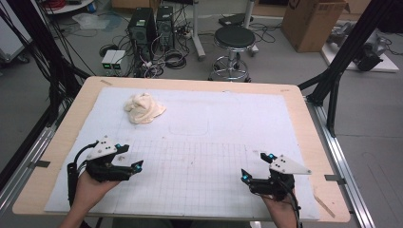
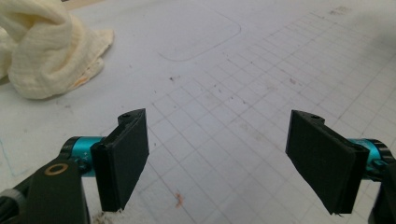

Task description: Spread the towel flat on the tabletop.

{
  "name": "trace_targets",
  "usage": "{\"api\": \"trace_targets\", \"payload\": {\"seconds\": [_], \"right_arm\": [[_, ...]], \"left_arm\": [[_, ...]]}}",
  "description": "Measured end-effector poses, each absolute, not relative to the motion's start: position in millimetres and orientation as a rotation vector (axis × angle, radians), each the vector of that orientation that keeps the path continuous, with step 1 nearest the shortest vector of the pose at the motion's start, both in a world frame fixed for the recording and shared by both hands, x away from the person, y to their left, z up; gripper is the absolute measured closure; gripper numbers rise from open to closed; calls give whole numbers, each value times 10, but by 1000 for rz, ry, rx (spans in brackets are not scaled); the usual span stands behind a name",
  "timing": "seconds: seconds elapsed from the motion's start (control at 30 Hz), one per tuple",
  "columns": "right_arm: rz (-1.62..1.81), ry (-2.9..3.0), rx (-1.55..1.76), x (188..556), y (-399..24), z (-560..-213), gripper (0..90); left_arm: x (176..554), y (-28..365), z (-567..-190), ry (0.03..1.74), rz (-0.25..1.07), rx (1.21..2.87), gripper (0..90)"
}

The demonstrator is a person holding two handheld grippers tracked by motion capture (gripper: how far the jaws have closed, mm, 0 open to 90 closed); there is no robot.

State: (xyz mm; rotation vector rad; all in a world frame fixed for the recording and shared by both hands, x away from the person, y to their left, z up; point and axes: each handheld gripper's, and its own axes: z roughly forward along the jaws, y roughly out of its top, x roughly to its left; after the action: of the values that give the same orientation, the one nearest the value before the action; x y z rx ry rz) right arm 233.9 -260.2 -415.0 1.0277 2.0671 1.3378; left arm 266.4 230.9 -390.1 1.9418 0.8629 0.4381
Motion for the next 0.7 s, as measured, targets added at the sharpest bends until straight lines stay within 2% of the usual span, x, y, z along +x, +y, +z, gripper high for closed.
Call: {"api": "trace_targets", "payload": {"seconds": [0.43,0.7], "right_arm": [[1334,2083,1021,2374,-2574,-4150,100],[1332,2085,1016,2392,-2576,-4156,100]], "left_arm": [[3137,2329,-3735,915,446,1949,288],[3499,2410,-3670,1006,448,1916,304]]}}
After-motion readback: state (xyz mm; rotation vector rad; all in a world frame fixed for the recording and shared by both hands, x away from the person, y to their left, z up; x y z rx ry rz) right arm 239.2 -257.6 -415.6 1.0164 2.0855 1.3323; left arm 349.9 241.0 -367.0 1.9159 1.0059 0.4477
